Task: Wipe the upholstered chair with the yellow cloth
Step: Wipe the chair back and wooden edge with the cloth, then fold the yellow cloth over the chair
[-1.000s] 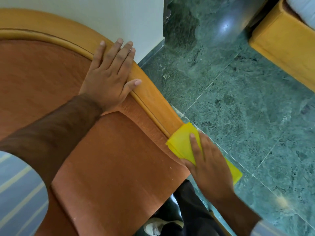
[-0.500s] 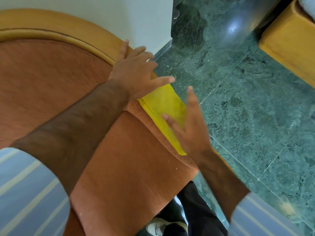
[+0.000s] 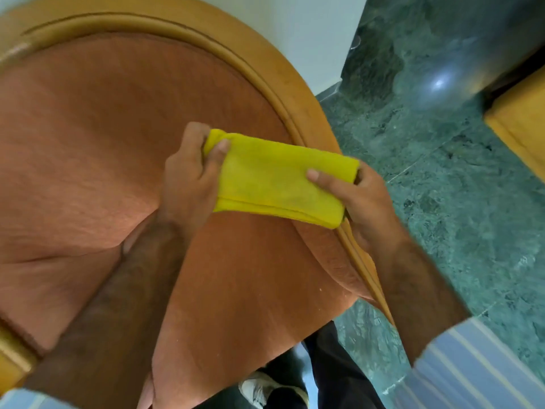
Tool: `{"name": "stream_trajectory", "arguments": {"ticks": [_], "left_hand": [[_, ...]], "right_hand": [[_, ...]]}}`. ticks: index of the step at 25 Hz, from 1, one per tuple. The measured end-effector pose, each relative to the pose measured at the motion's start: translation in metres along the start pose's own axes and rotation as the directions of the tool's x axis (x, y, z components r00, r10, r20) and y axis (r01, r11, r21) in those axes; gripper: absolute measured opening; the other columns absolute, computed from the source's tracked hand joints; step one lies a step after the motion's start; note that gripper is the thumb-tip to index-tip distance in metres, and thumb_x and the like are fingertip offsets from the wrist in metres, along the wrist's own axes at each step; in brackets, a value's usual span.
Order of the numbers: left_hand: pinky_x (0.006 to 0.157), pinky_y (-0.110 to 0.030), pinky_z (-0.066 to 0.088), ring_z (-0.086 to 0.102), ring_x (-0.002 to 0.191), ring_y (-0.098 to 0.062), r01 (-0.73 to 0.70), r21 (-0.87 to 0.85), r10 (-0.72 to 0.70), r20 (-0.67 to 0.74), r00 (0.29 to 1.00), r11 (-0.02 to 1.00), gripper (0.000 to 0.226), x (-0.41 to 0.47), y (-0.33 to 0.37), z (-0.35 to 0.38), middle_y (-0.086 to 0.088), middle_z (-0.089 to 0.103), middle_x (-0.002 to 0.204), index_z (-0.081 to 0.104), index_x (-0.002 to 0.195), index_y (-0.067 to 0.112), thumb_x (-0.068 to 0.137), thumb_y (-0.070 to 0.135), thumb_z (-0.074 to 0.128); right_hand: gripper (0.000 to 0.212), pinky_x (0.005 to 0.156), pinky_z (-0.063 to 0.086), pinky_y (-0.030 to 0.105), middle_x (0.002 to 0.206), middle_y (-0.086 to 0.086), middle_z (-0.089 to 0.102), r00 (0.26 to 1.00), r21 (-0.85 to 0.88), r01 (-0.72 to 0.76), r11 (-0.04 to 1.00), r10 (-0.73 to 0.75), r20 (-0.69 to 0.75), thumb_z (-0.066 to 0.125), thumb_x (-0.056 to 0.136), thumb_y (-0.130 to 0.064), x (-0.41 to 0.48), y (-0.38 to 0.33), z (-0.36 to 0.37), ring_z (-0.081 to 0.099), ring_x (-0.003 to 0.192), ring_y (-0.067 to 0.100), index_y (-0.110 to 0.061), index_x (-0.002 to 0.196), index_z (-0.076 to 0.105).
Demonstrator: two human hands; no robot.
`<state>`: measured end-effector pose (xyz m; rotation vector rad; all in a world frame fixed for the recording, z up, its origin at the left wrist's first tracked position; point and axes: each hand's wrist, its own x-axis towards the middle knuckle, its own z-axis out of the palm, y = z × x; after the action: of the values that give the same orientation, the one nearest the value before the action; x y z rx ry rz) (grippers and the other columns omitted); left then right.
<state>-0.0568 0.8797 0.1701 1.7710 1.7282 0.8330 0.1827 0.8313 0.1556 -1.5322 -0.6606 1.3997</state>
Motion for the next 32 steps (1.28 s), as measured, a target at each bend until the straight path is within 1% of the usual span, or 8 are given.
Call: {"name": "stream_trajectory", "arguments": {"ticks": [3,8,16,19,22,26,29,32], "left_hand": [[0.072,-0.039,0.041,0.047,0.075,-0.006,0.219,-0.115,-0.236,-0.176,0.956,0.969,0.024,-0.044,-0.040,-0.036,0.006,0.054,0.081,0.056,0.109,0.009,0.104,0.032,0.053],[0.077,-0.041,0.055,0.064,0.085,-0.016,0.376,-0.448,-0.552,-0.376,0.744,0.811,0.008,-0.137,-0.092,-0.111,-0.003,0.069,0.094,0.059,0.096,0.035,0.096,0.043,0.061],[0.089,-0.045,0.061,0.073,0.102,-0.016,0.389,-0.686,-0.788,-0.509,0.346,0.614,0.011,-0.385,-0.120,-0.210,0.002,0.078,0.106,0.062,0.110,0.032,0.099,0.031,0.066],[0.092,-0.041,0.064,0.074,0.114,-0.020,0.349,-0.806,-0.878,-0.426,0.217,0.478,0.043,-0.483,-0.102,-0.211,0.001,0.078,0.122,0.060,0.131,0.017,0.089,0.026,0.066],[0.091,-0.049,0.061,0.075,0.110,-0.023,0.287,-0.883,-0.917,-0.398,-0.038,0.371,0.037,-0.586,-0.079,-0.189,0.000,0.080,0.118,0.063,0.130,0.016,0.093,0.015,0.067],[0.080,-0.025,0.062,0.075,0.095,-0.012,0.216,-0.919,-0.850,-0.388,-0.356,0.329,0.028,-0.700,-0.050,-0.132,-0.003,0.082,0.107,0.070,0.117,0.015,0.095,-0.002,0.065],[0.067,-0.016,0.057,0.071,0.079,-0.002,0.191,-0.947,-0.766,-0.320,-0.558,0.257,0.025,-0.779,-0.027,-0.073,-0.003,0.079,0.096,0.070,0.114,0.009,0.095,-0.006,0.065],[0.068,-0.019,0.056,0.069,0.074,-0.004,0.179,-0.976,-0.708,-0.216,-0.672,0.128,0.031,-0.833,-0.016,-0.017,0.006,0.078,0.090,0.073,0.104,0.028,0.095,-0.002,0.068]], "right_hand": [[0.034,0.077,0.066,0.032,0.104,0.011,0.081,0.980,0.110,-0.118,0.987,0.098,0.172,0.081,0.083,-0.009,0.001,-0.003,0.053,0.078,0.089,0.021,-0.002,0.115,0.072],[0.036,0.076,0.064,0.028,0.107,0.010,0.079,0.824,-0.073,-0.283,0.956,0.281,0.492,0.073,0.086,-0.008,-0.032,0.017,0.137,0.076,0.085,0.016,-0.001,0.121,0.070],[0.024,0.082,0.065,0.030,0.104,0.011,0.082,0.525,-0.519,-0.035,0.854,0.458,0.717,0.074,0.088,-0.014,-0.175,0.078,0.288,0.079,0.096,0.022,-0.007,0.111,0.077],[0.022,0.084,0.066,0.032,0.105,0.013,0.082,0.378,-0.610,0.078,0.789,0.542,0.750,0.073,0.088,-0.012,-0.238,0.110,0.318,0.079,0.098,0.024,-0.005,0.108,0.077],[0.017,0.074,0.067,0.028,0.097,0.013,0.083,0.182,-0.681,0.238,0.692,0.657,0.731,0.076,0.084,-0.011,-0.312,0.152,0.329,0.080,0.088,0.023,-0.004,0.098,0.080],[0.005,0.068,0.062,0.026,0.088,0.016,0.082,-0.001,-0.682,0.468,0.562,0.772,0.636,0.080,0.084,-0.006,-0.408,0.228,0.304,0.076,0.075,0.018,-0.004,0.089,0.080],[0.014,0.078,0.060,0.042,0.092,0.019,0.081,-0.103,-0.641,0.616,0.457,0.854,0.509,0.083,0.081,-0.004,-0.468,0.306,0.263,0.075,0.080,0.023,-0.014,0.086,0.075],[0.022,0.082,0.065,0.048,0.091,0.011,0.080,-0.117,-0.586,0.730,0.351,0.910,0.399,0.088,0.075,-0.015,-0.503,0.390,0.210,0.077,0.086,0.025,-0.022,0.085,0.070]]}}
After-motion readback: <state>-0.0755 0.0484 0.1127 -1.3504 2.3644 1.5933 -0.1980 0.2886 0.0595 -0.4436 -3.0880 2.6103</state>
